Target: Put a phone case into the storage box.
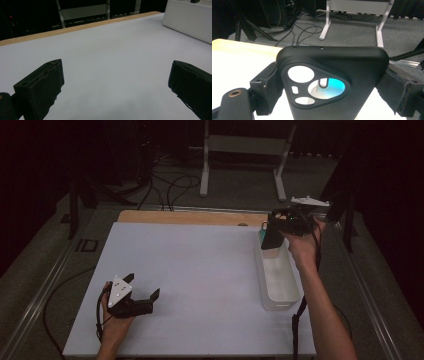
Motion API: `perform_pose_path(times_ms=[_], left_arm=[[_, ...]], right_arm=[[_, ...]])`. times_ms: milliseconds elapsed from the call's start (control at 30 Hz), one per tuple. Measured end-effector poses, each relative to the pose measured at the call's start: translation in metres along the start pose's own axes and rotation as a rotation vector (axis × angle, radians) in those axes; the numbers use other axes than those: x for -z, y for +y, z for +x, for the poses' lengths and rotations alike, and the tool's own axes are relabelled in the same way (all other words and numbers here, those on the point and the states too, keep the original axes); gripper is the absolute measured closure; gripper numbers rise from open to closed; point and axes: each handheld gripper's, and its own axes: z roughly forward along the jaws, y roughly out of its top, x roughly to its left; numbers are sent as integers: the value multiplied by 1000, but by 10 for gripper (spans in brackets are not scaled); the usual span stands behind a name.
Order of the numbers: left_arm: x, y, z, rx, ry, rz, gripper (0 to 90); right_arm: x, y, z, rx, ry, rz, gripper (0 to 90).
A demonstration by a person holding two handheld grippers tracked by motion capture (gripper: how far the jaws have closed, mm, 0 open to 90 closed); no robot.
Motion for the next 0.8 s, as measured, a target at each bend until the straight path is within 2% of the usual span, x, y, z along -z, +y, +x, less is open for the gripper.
perform_pose_path(times_ms=[800], left_arm=[[1,0,-1,-1,-2,-2,5]], right_arm=[[-28,-23,-1,0,-24,83,135]])
